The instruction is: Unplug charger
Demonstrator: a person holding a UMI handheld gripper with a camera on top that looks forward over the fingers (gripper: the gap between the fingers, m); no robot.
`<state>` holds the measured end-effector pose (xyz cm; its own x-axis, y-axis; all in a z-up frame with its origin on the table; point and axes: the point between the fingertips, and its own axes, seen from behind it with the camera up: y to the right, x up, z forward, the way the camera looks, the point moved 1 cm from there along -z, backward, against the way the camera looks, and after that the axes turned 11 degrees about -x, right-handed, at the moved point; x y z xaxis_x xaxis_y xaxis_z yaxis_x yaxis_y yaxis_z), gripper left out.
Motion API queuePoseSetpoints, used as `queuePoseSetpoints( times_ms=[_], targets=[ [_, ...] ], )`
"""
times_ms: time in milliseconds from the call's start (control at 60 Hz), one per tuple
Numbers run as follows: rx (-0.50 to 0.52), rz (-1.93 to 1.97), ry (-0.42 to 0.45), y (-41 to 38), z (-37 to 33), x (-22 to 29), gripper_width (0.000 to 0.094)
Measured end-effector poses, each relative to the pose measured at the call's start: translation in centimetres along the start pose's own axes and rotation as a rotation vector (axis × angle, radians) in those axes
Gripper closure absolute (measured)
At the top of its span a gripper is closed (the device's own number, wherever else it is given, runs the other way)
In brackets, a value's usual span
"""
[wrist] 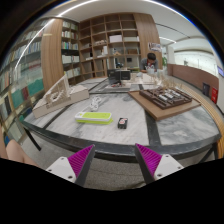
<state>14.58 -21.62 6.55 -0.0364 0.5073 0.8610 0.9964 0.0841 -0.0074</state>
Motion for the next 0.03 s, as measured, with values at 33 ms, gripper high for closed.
queuePoseSetpoints(
  times_ms=[33],
  targets=[
    [0.026, 0.005, 0.000, -0.23, 0.11, -0.16, 0.0108]
  ],
)
